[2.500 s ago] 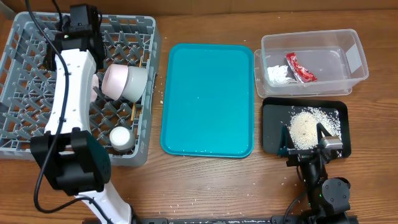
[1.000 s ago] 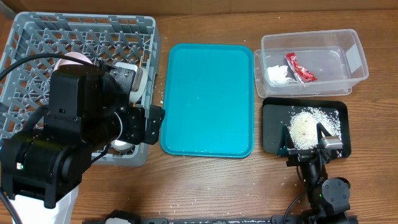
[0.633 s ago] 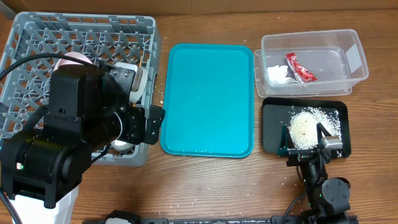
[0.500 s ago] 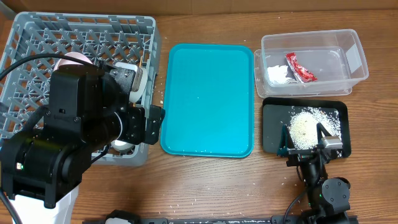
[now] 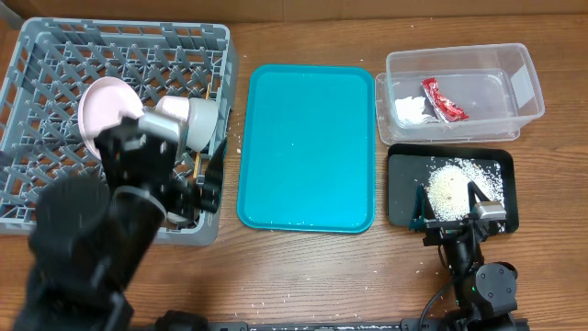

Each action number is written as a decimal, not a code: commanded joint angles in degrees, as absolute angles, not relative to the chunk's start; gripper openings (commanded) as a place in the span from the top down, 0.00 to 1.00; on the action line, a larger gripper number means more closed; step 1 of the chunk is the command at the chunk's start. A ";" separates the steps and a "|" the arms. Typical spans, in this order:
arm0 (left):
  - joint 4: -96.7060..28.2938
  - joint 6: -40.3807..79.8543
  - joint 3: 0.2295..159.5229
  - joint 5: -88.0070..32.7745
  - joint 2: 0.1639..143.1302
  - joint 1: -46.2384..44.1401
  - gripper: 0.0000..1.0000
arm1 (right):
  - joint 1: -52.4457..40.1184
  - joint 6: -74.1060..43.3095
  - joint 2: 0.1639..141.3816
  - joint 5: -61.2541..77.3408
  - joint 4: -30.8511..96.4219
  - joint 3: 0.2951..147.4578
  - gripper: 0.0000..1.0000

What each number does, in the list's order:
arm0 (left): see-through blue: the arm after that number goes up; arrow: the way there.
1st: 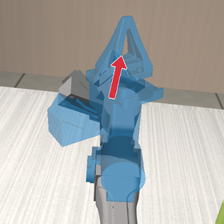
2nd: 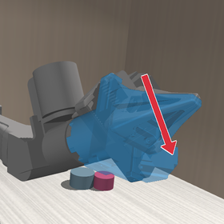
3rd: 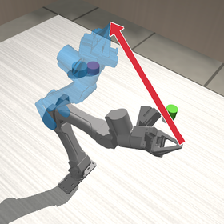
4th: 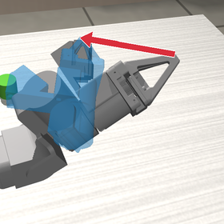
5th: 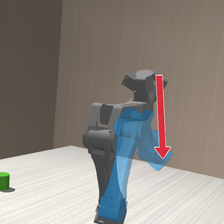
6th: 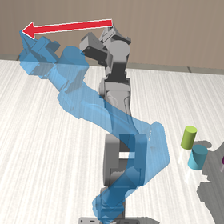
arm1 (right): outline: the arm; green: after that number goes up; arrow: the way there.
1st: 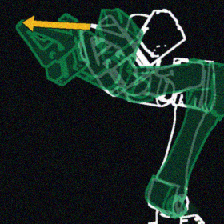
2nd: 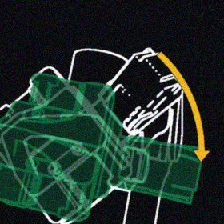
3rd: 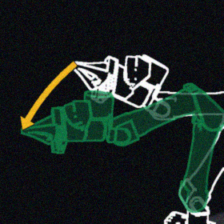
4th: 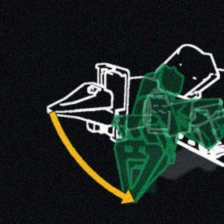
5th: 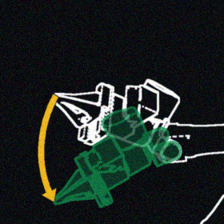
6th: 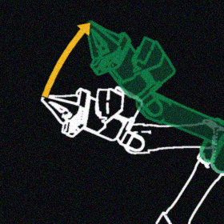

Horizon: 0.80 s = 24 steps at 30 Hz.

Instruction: Sort waste into correct bins and load items into the dishwasher

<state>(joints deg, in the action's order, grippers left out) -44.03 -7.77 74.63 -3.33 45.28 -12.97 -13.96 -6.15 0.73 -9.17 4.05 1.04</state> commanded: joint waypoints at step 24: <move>-10.02 -0.01 8.36 -1.41 0.19 -12.29 0.00 | -14.09 -5.93 0.19 -8.97 3.75 0.45 0.00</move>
<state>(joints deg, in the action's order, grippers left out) -12.78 -1.98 11.62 -2.42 1.02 -12.64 -13.96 -6.13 0.73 -9.17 4.08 1.04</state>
